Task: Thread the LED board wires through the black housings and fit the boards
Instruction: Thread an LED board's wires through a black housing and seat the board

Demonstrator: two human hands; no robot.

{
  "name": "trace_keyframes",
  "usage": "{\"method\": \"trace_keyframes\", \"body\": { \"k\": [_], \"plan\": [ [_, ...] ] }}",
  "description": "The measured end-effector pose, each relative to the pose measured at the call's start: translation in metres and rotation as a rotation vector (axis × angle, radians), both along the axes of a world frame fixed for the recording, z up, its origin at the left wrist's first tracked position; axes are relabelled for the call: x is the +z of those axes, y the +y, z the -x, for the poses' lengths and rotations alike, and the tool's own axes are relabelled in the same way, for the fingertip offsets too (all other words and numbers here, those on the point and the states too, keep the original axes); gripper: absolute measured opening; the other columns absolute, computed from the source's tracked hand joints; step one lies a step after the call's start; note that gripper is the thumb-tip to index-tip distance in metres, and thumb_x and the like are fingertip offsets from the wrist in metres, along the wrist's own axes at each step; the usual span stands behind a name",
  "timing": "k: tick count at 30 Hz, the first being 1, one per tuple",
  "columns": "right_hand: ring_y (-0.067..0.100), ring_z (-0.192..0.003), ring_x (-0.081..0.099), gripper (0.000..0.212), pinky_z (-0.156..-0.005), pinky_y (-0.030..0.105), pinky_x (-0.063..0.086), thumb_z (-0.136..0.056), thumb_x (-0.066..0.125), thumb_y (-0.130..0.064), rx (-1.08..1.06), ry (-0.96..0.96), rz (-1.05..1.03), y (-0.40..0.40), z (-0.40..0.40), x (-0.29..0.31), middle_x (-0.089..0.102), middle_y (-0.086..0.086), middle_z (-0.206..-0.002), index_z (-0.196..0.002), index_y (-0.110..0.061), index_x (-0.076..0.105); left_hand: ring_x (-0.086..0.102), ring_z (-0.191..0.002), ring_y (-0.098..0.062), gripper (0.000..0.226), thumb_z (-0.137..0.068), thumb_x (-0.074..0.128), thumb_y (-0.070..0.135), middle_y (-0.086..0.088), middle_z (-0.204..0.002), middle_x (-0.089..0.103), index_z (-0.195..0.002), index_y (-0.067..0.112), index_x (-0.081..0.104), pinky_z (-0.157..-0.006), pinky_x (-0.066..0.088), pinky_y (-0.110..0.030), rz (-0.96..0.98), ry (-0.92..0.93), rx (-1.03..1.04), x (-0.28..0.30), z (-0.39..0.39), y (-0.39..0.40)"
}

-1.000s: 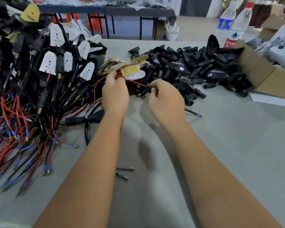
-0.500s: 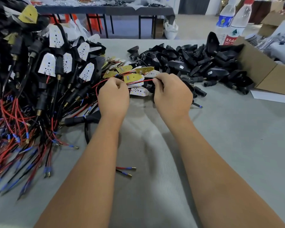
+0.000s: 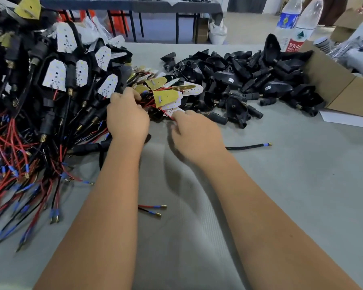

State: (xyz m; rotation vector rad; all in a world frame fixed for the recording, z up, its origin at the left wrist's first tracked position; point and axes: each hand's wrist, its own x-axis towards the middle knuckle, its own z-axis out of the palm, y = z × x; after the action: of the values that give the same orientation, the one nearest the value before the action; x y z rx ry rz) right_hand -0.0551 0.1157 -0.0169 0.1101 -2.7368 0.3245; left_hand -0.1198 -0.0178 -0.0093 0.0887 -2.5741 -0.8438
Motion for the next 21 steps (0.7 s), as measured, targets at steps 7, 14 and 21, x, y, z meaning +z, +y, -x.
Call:
{"method": "trace_keyframes", "body": {
  "k": [7,14,21],
  "plan": [
    [0.034,-0.099,0.055,0.011,-0.070,0.034,0.034,-0.095,0.042,-0.011,0.066,-0.128,0.110,-0.009,0.013,-0.001,0.060,0.012,-0.107,-0.102,-0.011,0.050,0.050,-0.123,-0.030,0.047,-0.088,0.061,0.015,-0.005,-0.138,0.050,-0.134,0.022,0.057,-0.095,0.046,-0.039,0.028,-0.063,-0.140,0.000,0.008,-0.008],
    [0.031,-0.098,0.059,0.025,-0.068,0.033,0.036,-0.099,0.041,-0.022,0.127,-0.022,0.198,-0.016,0.015,0.005,0.067,0.007,-0.104,-0.113,-0.020,0.061,0.058,-0.107,-0.028,0.026,-0.096,0.056,0.027,-0.008,-0.117,0.063,-0.117,0.013,0.063,-0.089,0.043,-0.036,-0.141,0.153,-0.080,-0.005,0.013,-0.008],
    [0.036,-0.095,0.060,0.022,-0.068,0.035,0.038,-0.097,0.042,-0.018,-0.088,0.041,0.193,-0.003,0.032,0.015,0.066,0.009,-0.103,-0.110,-0.020,0.059,0.064,-0.095,-0.028,0.024,-0.100,0.047,0.030,0.001,-0.102,0.065,-0.112,0.011,0.054,-0.085,0.050,-0.036,-0.500,0.199,-0.046,-0.003,0.016,-0.007]
  ]
}}
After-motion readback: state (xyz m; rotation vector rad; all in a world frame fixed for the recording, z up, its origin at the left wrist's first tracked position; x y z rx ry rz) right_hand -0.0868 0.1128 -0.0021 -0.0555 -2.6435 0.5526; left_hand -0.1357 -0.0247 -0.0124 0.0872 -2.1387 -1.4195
